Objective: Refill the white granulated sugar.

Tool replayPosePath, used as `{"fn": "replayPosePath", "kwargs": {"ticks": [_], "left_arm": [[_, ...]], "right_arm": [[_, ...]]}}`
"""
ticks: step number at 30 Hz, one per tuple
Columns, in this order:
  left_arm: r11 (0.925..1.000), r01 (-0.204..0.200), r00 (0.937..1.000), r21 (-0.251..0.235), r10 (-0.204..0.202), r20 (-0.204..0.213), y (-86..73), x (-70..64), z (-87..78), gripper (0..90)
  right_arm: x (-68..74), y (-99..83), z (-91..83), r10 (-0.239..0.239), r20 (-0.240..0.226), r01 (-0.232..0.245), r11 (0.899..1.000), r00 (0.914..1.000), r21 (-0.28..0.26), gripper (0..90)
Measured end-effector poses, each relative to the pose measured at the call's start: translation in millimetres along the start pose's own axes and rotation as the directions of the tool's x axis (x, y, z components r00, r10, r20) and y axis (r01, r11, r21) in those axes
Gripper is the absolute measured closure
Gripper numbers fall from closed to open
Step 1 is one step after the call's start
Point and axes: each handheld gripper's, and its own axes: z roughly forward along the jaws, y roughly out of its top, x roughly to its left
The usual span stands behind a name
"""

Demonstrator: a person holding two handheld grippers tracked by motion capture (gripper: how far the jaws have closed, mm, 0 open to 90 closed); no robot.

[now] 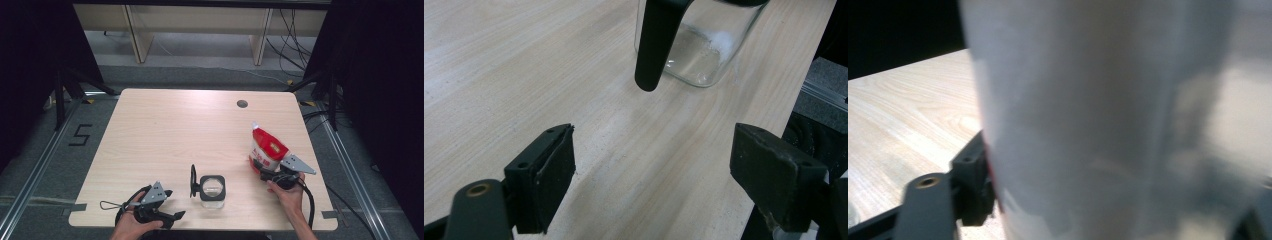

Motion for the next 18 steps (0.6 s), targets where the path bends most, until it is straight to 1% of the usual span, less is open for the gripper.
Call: {"fn": "replayPosePath", "kwargs": {"ticks": [1, 2, 3, 4, 5, 6, 7, 8, 9, 10, 11, 12, 13, 14, 15, 16, 17, 18], "left_arm": [[1.0000, 0.000, 1.0000, 0.000, 0.000, 0.000, 0.0, 0.0, 0.0, 17.9], [1.0000, -0.002, 1.0000, -0.001, 0.002, 0.000, 0.1, -0.2, -0.3, 17.9], [1.0000, -0.001, 1.0000, -0.002, 0.001, 0.000, 0.1, -0.2, -0.4, 17.9], [0.9998, 0.013, 0.9999, -0.014, -0.013, 0.004, -0.1, -1.4, 0.2, 17.9], [1.0000, 0.006, 1.0000, -0.008, -0.006, 0.001, 0.0, -0.9, -0.2, 17.9], [1.0000, -0.001, 1.0000, -0.003, 0.001, 0.005, 0.0, -0.4, -1.1, 17.9], [1.0000, -0.001, 1.0000, -0.003, 0.001, 0.005, 0.0, -0.4, -1.1, 18.0], [1.0000, -0.002, 1.0000, -0.001, 0.002, 0.009, 0.0, -0.5, -1.6, 18.0], [0.9999, -0.011, 0.9999, 0.004, 0.011, 0.005, -0.2, 0.2, -2.0, 18.0], [1.0000, -0.009, 0.9999, 0.003, 0.009, 0.010, -0.4, -0.3, -2.2, 18.0], [0.9999, -0.011, 0.9999, 0.005, 0.011, 0.008, -0.7, -0.6, -2.6, 18.0], [1.0000, -0.004, 1.0000, 0.005, 0.004, 0.007, -1.1, -1.3, -2.5, 18.0], [1.0000, 0.007, 0.9999, -0.006, -0.007, 0.008, -1.4, -2.5, -1.7, 18.0], [0.9998, -0.021, 0.9998, 0.002, 0.021, 0.005, -1.1, -1.3, -2.4, 18.1], [0.9998, -0.021, 0.9998, 0.002, 0.021, 0.005, -1.1, -1.3, -2.4, 18.1], [1.0000, 0.005, 1.0000, -0.002, -0.005, 0.008, -1.6, -3.1, -1.6, 18.1], [1.0000, 0.005, 1.0000, -0.002, -0.005, 0.008, -1.6, -3.1, -1.6, 18.2], [1.0000, -0.003, 1.0000, 0.010, 0.003, 0.006, -1.5, -2.4, -2.1, 18.2]], "right_arm": [[0.0, 0.0, 0.0, 0.000, 0.000, 0.000, 1.000, 1.0000, 0.000, 31.8], [1.2, 0.1, 0.4, 0.009, -0.012, -0.009, 1.000, 0.9999, -0.004, 32.2], [0.9, 0.7, 0.8, 0.003, -0.034, -0.003, 1.000, 0.9994, 0.001, 32.7], [0.9, 1.7, 0.6, -0.032, -0.011, 0.032, 0.999, 0.9994, 0.000, 34.3], [0.9, 1.7, 0.6, -0.032, -0.011, 0.032, 0.999, 0.9994, 0.000, 34.3], [5.8, 2.8, -0.8, -0.002, -0.001, 0.002, 1.000, 1.0000, 0.010, 35.2], [5.8, 2.8, -0.8, -0.002, -0.001, 0.002, 1.000, 1.0000, 0.010, 35.2], [4.1, 3.3, 0.3, -0.041, 0.008, 0.041, 0.999, 0.9991, 0.003, 35.7], [6.1, 4.3, -0.8, -0.041, 0.014, 0.040, 0.999, 0.9991, 0.013, 36.1], [8.4, 4.3, -0.9, -0.027, 0.022, 0.027, 1.000, 0.9994, 0.015, 36.3], [7.7, 5.1, -0.3, -0.054, 0.032, 0.054, 0.998, 0.9980, 0.011, 36.7], [11.3, 5.2, -1.2, -0.032, 0.038, 0.031, 0.999, 0.9988, 0.018, 37.0], [11.8, 6.1, -1.5, -0.057, 0.051, 0.056, 0.998, 0.9971, 0.029, 37.4], [13.6, 8.0, -2.8, -0.077, 0.044, 0.075, 0.997, 0.9961, 0.029, 38.0], [13.6, 8.0, -2.8, -0.077, 0.044, 0.075, 0.997, 0.9961, 0.029, 38.0], [16.4, 8.8, -4.4, -0.081, 0.062, 0.079, 0.996, 0.9948, 0.030, 38.4], [16.4, 8.8, -4.4, -0.081, 0.062, 0.079, 0.996, 0.9948, 0.030, 38.4], [16.2, 10.1, -6.1, -0.099, 0.056, 0.097, 0.995, 0.9935, 0.040, 38.8]]}}
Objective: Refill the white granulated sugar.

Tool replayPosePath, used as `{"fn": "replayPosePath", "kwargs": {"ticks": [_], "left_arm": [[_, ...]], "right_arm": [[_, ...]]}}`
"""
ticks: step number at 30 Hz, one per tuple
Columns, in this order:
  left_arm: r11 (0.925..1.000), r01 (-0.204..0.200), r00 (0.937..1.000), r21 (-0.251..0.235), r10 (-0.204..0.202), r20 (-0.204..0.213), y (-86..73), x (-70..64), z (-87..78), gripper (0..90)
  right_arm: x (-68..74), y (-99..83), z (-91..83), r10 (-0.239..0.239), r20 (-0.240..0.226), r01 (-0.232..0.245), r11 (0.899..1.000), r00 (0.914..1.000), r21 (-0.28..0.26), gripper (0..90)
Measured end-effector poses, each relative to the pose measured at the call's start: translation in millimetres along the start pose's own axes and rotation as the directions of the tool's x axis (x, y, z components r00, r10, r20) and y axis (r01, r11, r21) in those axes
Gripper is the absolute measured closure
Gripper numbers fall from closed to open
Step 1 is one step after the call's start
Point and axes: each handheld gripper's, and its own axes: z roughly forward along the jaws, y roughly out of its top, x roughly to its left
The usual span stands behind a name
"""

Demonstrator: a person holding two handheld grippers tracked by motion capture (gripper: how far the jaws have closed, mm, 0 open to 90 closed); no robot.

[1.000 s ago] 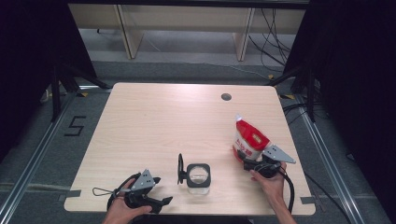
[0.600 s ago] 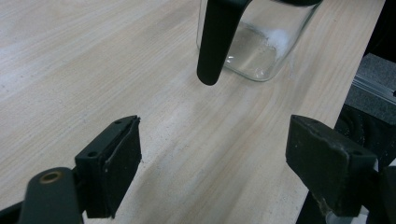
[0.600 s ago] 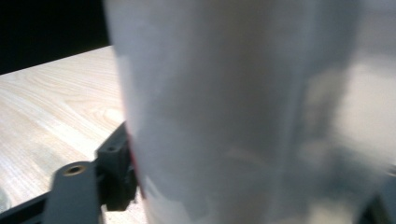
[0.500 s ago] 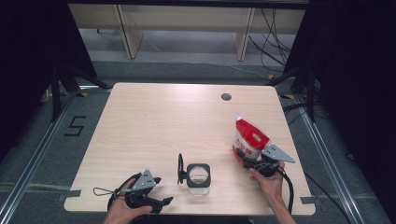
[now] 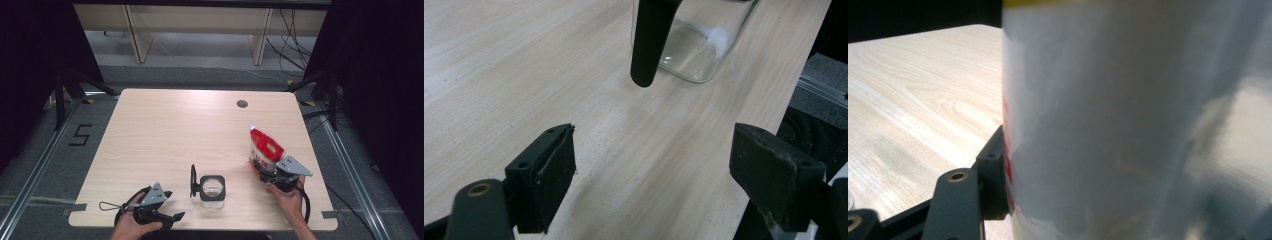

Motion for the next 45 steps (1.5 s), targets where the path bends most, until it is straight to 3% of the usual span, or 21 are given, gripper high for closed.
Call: {"fn": "replayPosePath", "kwargs": {"ticks": [9, 15, 16, 19, 22, 23, 24, 27, 31, 33, 34, 35, 37, 38, 39, 40, 41, 42, 43, 44, 45], "left_arm": [[1.0000, 0.005, 1.0000, -0.003, -0.005, 0.003, -0.4, -0.2, 0.3, 18.2], [0.9995, -0.030, 0.9995, -0.001, 0.030, 0.001, 0.0, 2.1, -1.1, 18.2], [0.9995, -0.030, 0.9995, 0.011, 0.030, -0.008, -0.6, 3.1, -1.9, 18.2], [1.0000, 0.000, 0.9999, 0.002, 0.000, -0.012, -1.4, 1.9, -0.5, 18.2], [0.9990, -0.042, 0.9991, 0.015, 0.042, -0.008, -0.6, 3.9, -1.4, 18.2], [1.0000, 0.004, 1.0000, -0.006, -0.004, 0.000, -1.3, 0.7, -0.3, 18.2], [1.0000, -0.006, 1.0000, -0.004, 0.006, -0.002, -1.1, 1.4, -0.6, 18.2], [0.9998, 0.009, 0.9999, -0.016, -0.009, -0.008, -1.3, 1.1, -0.2, 18.2], [0.9990, -0.043, 0.9990, 0.015, 0.043, -0.014, -0.3, 5.6, -3.2, 18.2], [0.9994, -0.034, 0.9993, 0.010, 0.034, -0.017, -0.6, 5.0, -2.8, 18.2], [0.9998, -0.020, 0.9996, 0.008, 0.020, -0.021, -0.9, 4.3, -2.7, 18.2], [0.9998, -0.020, 0.9996, 0.008, 0.020, -0.021, -0.9, 4.3, -2.7, 18.2], [0.9996, -0.028, 0.9995, -0.001, 0.028, -0.016, -0.6, 4.6, -2.7, 18.2], [1.0000, -0.008, 0.9997, 0.001, 0.008, -0.024, -1.1, 4.2, -2.5, 18.2], [1.0000, -0.008, 0.9997, 0.001, 0.008, -0.024, -1.1, 4.2, -2.5, 18.2], [0.9995, 0.021, 0.9997, -0.025, -0.022, -0.012, -1.4, 1.8, -1.0, 18.2], [0.9995, 0.020, 0.9997, -0.024, -0.021, -0.013, -1.4, 2.0, -1.1, 18.2], [0.9996, 0.014, 0.9998, -0.025, -0.015, -0.015, -1.2, 2.4, -1.4, 18.2], [0.9999, 0.004, 0.9997, -0.012, -0.005, -0.024, -1.1, 3.6, -2.2, 18.2], [0.9999, 0.009, 0.9998, -0.014, -0.010, -0.018, -1.3, 3.4, -2.2, 18.2], [0.9999, 0.009, 0.9998, -0.014, -0.010, -0.018, -1.3, 3.4, -2.2, 18.2]], "right_arm": [[5.8, 9.9, -15.8, -0.045, 0.026, 0.045, 0.999, 0.9986, -0.015, 39.4], [16.7, 22.9, -28.5, -0.180, 0.030, 0.181, 0.983, 0.9832, -0.020, 39.5], [21.9, 26.0, -31.1, -0.240, 0.034, 0.241, 0.970, 0.9702, -0.017, 39.5], [27.6, 27.7, -32.7, -0.279, 0.030, 0.279, 0.960, 0.9598, -0.008, 39.5], [34.0, 27.6, -33.8, -0.338, 0.024, 0.338, 0.941, 0.9409, 0.014, 39.6], [36.2, 27.5, -34.6, -0.352, 0.017, 0.351, 0.936, 0.9360, 0.024, 39.6], [39.7, 27.8, -36.2, -0.376, 0.016, 0.375, 0.926, 0.9264, 0.039, 39.7], [43.3, 28.1, -37.5, -0.394, 0.023, 0.393, 0.919, 0.9189, 0.038, 39.7], [49.7, 30.4, -44.5, -0.470, 0.035, 0.468, 0.882, 0.8822, 0.051, 39.8], [51.7, 30.6, -46.6, -0.470, 0.033, 0.468, 0.882, 0.8820, 0.056, 39.8], [54.3, 31.2, -50.1, -0.518, 0.041, 0.515, 0.855, 0.8544, 0.069, 39.8], [54.3, 31.2, -50.1, -0.518, 0.041, 0.515, 0.855, 0.8544, 0.069, 39.8], [57.7, 30.2, -53.8, -0.544, 0.043, 0.540, 0.838, 0.8380, 0.081, 39.9], [61.5, 29.2, -56.9, -0.581, 0.049, 0.575, 0.813, 0.8127, 0.092, 39.9], [61.5, 29.2, -56.9, -0.581, 0.049, 0.575, 0.813, 0.8127, 0.092, 39.9], [64.4, 28.7, -60.0, -0.607, 0.049, 0.601, 0.793, 0.7934, 0.098, 39.9], [64.4, 28.7, -60.0, -0.607, 0.049, 0.601, 0.793, 0.7934, 0.098, 39.9], [65.2, 29.3, -61.0, -0.637, 0.048, 0.630, 0.770, 0.7698, 0.103, 39.9], [67.1, 29.1, -62.5, -0.648, 0.047, 0.641, 0.760, 0.7603, 0.106, 40.0], [71.2, 29.3, -64.6, -0.691, 0.044, 0.683, 0.721, 0.7213, 0.117, 40.0], [71.2, 29.3, -64.6, -0.691, 0.044, 0.683, 0.721, 0.7213, 0.117, 40.0]]}}
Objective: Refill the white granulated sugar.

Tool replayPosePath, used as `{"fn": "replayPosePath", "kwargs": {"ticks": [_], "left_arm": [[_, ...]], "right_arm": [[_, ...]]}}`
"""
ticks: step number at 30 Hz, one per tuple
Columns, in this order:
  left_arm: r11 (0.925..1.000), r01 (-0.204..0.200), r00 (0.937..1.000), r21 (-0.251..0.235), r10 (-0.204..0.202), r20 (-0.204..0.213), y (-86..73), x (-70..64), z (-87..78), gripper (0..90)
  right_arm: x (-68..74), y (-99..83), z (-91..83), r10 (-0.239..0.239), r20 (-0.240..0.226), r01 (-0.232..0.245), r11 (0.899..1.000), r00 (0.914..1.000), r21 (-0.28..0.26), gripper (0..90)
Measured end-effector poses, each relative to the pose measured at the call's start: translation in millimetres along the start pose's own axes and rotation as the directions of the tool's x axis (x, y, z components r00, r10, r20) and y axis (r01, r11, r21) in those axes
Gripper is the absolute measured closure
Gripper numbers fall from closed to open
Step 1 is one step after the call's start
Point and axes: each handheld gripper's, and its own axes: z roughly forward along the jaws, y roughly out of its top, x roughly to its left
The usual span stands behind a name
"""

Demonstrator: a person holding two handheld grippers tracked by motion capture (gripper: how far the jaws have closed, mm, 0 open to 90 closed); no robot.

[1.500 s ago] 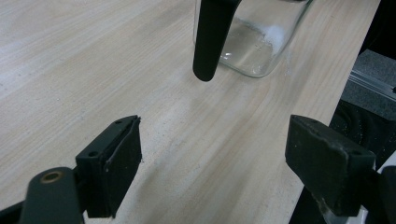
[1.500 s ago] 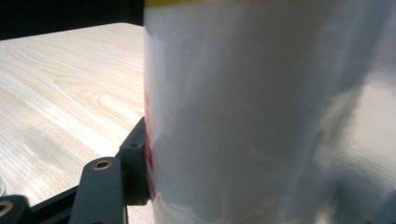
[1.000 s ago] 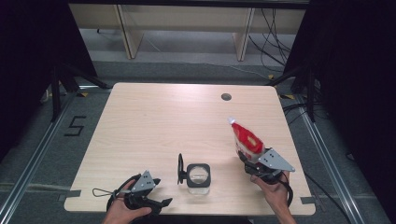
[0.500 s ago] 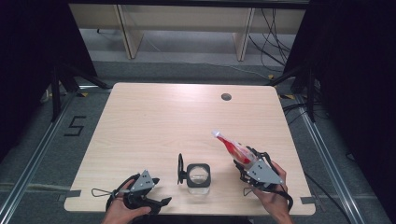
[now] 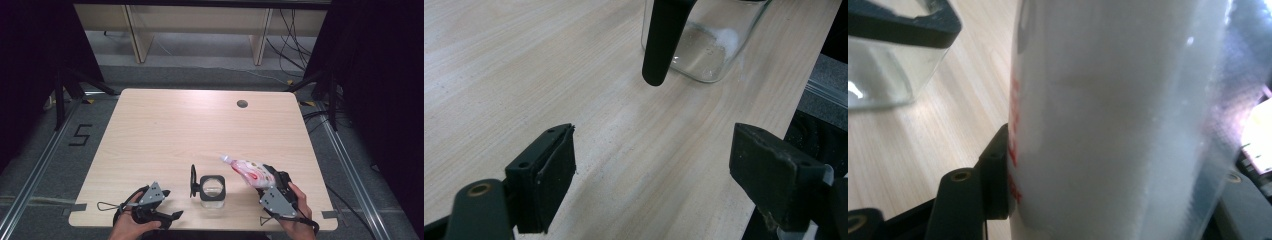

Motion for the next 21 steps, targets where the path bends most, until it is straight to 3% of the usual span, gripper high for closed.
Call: {"fn": "replayPosePath", "kwargs": {"ticks": [1, 2, 3, 6, 7, 8, 10, 11, 13, 15, 16, 17, 18, 19, 20, 21], "left_arm": [[0.9993, -0.035, 0.9994, 0.013, 0.035, -0.006, 0.5, 2.4, -0.9, 18.2], [0.9990, -0.042, 0.9991, 0.014, 0.042, -0.006, 0.6, 2.8, -0.8, 18.2], [0.9996, -0.029, 0.9996, 0.004, 0.029, -0.004, 0.5, 2.0, -0.1, 18.2], [0.9991, -0.039, 0.9992, 0.013, 0.040, -0.006, 0.5, 2.7, -0.5, 18.2], [0.9991, -0.039, 0.9992, 0.016, 0.039, -0.003, 0.5, 2.6, -0.7, 18.2], [0.9992, -0.038, 0.9993, 0.013, 0.038, -0.005, 0.4, 2.6, -0.5, 18.2], [0.9991, -0.039, 0.9992, 0.014, 0.039, -0.006, 0.5, 2.6, -0.7, 18.2], [0.9990, -0.042, 0.9991, 0.014, 0.042, -0.006, 0.5, 2.8, -0.8, 18.2], [0.9990, -0.041, 0.9991, 0.013, 0.042, -0.007, 0.4, 2.8, -0.6, 18.2], [0.9997, -0.024, 0.9997, 0.005, 0.024, -0.002, 0.2, 1.5, 0.3, 18.2], [0.9996, -0.027, 0.9996, 0.007, 0.027, -0.001, 0.2, 1.6, 0.3, 18.2], [0.9996, -0.027, 0.9996, 0.007, 0.027, -0.001, 0.2, 1.4, 0.3, 18.2], [0.9994, -0.033, 0.9995, 0.014, 0.033, -0.003, 0.3, 1.7, -0.1, 18.2], [0.9999, -0.017, 0.9999, -0.004, 0.017, 0.003, 0.1, 0.4, 1.0, 18.2], [0.9997, -0.026, 0.9997, 0.004, 0.026, 0.000, 0.2, 1.1, 0.5, 18.2], [0.9996, -0.028, 0.9996, 0.006, 0.028, -0.004, 0.1, 1.3, 0.4, 18.2]], "right_arm": [[1.3, 1.2, -1.1, -0.024, 0.008, 0.024, 1.000, 0.9997, -0.001, 40.1], [2.4, 2.1, -2.1, -0.047, 0.010, 0.047, 0.999, 0.9989, 0.001, 40.1], [6.2, 3.5, -4.7, -0.058, 0.012, 0.057, 0.998, 0.9983, 0.009, 40.1], [9.3, 4.8, -6.2, -0.090, 0.016, 0.090, 0.996, 0.9958, 0.015, 40.2], [12.7, 6.3, -7.5, -0.136, 0.020, 0.136, 0.990, 0.9905, 0.026, 40.2], [13.4, 6.9, -8.3, -0.154, 0.022, 0.153, 0.988, 0.9879, 0.033, 40.3], [15.0, 7.3, -9.2, -0.164, 0.027, 0.163, 0.986, 0.9861, 0.039, 40.3], [15.2, 8.8, -10.1, -0.238, 0.042, 0.236, 0.971, 0.9704, 0.038, 40.3], [17.8, 8.8, -11.1, -0.231, 0.046, 0.229, 0.972, 0.9718, 0.049, 40.4], [18.8, 8.9, -11.0, -0.287, 0.063, 0.284, 0.958, 0.9559, 0.046, 40.4], [20.8, 9.2, -11.6, -0.291, 0.061, 0.288, 0.956, 0.9548, 0.054, 40.4], [22.1, 9.4, -12.5, -0.319, 0.064, 0.316, 0.947, 0.9455, 0.057, 40.4], [22.1, 9.4, -12.5, -0.319, 0.064, 0.316, 0.947, 0.9455, 0.057, 40.4], [23.7, 9.1, -13.5, -0.368, 0.079, 0.363, 0.929, 0.9265, 0.071, 40.5], [24.5, 9.8, -14.2, -0.397, 0.085, 0.390, 0.917, 0.9139, 0.083, 40.5], [26.0, 9.4, -14.5, -0.398, 0.084, 0.391, 0.916, 0.9137, 0.087, 40.5]]}}
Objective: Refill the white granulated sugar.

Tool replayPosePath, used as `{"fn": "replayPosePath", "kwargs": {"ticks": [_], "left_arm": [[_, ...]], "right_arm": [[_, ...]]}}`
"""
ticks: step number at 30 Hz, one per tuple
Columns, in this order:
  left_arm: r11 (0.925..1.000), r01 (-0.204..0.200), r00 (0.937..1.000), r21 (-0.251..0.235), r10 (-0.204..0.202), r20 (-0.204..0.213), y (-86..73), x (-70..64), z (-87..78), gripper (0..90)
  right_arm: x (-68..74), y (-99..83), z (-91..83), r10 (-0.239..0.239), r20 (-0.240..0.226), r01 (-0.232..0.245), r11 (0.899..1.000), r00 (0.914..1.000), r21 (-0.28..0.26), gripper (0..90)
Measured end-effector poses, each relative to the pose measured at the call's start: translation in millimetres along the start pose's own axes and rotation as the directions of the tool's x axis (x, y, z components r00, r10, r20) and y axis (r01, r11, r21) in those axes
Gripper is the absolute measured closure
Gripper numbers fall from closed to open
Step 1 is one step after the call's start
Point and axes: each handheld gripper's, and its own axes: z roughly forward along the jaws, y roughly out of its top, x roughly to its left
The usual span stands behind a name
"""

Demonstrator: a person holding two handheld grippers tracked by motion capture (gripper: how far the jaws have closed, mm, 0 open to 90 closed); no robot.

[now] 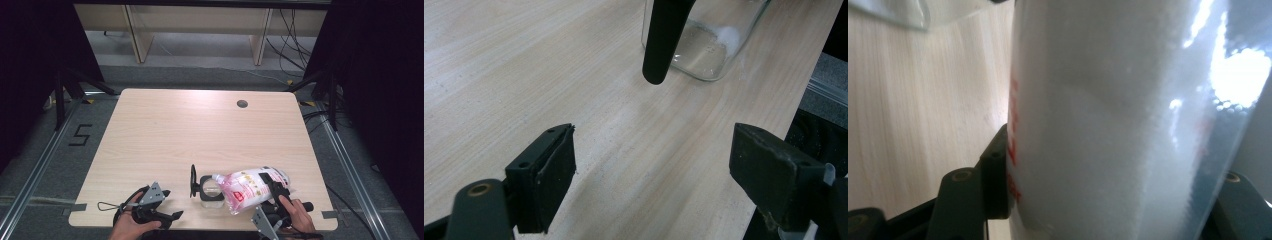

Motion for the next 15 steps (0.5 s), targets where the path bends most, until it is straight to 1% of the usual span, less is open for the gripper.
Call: {"fn": "replayPosePath", "kwargs": {"ticks": [1, 2, 3, 4, 5, 6, 7, 8, 9, 10, 11, 12, 13, 14, 15], "left_arm": [[1.0000, 0.000, 1.0000, 0.000, 0.000, 0.000, 0.0, 0.0, 0.0, 18.2], [0.9999, 0.012, 0.9999, -0.012, -0.012, 0.004, -0.1, -0.9, 0.9, 18.2], [0.9999, 0.012, 0.9999, -0.012, -0.012, 0.004, -0.1, -0.9, 0.9, 18.3], [0.9999, 0.012, 0.9999, 0.005, -0.012, -0.002, -0.7, -0.2, 1.0, 18.3], [0.9999, 0.012, 0.9999, 0.005, -0.012, -0.002, -0.7, -0.2, 1.0, 18.2], [0.9999, 0.007, 1.0000, 0.012, -0.007, -0.002, -0.2, -0.8, 0.1, 18.3], [0.9999, 0.007, 1.0000, 0.012, -0.007, -0.002, -0.2, -0.8, 0.1, 18.3], [0.9999, 0.006, 1.0000, 0.012, -0.007, 0.003, -0.2, -1.1, -0.1, 18.3], [0.9999, 0.006, 1.0000, 0.013, -0.006, -0.003, -0.2, -0.7, 0.0, 18.3], [0.9999, 0.007, 1.0000, 0.012, -0.007, -0.002, -0.2, -0.7, 0.0, 18.3], [0.9999, 0.008, 1.0000, 0.011, -0.008, -0.003, -0.3, -0.7, 0.0, 18.3], [0.9996, 0.027, 0.9996, -0.008, -0.026, 0.005, -0.9, -1.4, 1.4, 18.3], [0.9996, 0.027, 0.9996, -0.008, -0.026, 0.005, -0.9, -1.4, 1.4, 18.3], [0.9997, 0.025, 0.9997, -0.007, -0.025, 0.005, -0.9, -1.3, 1.5, 18.3], [0.9997, 0.025, 0.9997, -0.007, -0.025, 0.005, -0.9, -1.3, 1.5, 18.3]], "right_arm": [[0.0, 0.0, 0.0, 0.000, 0.000, 0.000, 1.000, 1.0000, 0.000, 40.5], [0.6, 0.5, -1.5, -0.020, 0.000, 0.020, 1.000, 0.9998, 0.000, 40.5], [0.6, 0.5, -1.5, -0.020, 0.000, 0.020, 1.000, 0.9998, 0.000, 40.5], [2.2, 1.1, -2.7, -0.044, 0.017, 0.043, 0.999, 0.9989, 0.009, 40.6], [2.2, 1.1, -2.7, -0.044, 0.017, 0.043, 0.999, 0.9989, 0.009, 40.6], [2.7, 2.0, -3.0, -0.083, 0.020, 0.083, 0.996, 0.9963, 0.015, 40.6], [2.7, 2.0, -3.0, -0.083, 0.020, 0.083, 0.996, 0.9963, 0.015, 40.6], [2.1, 3.1, -2.4, -0.123, 0.006, 0.123, 0.992, 0.9924, 0.011, 40.6], [2.1, 3.1, -2.4, -0.123, 0.006, 0.123, 0.992, 0.9924, 0.011, 40.6], [-0.6, 4.4, -2.7, -0.180, 0.027, 0.180, 0.984, 0.9834, 0.005, 40.6], [3.7, 3.6, -3.2, -0.138, 0.019, 0.137, 0.990, 0.9903, 0.021, 40.7], [0.9, 5.8, -2.7, -0.218, 0.025, 0.218, 0.976, 0.9756, 0.004, 40.7], [0.9, 5.8, -2.7, -0.218, 0.025, 0.218, 0.976, 0.9756, 0.004, 40.7], [5.2, 5.5, -4.9, -0.175, 0.025, 0.174, 0.984, 0.9843, 0.026, 40.7], [5.2, 5.5, -4.9, -0.175, 0.025, 0.174, 0.984, 0.9843, 0.026, 40.7]]}}
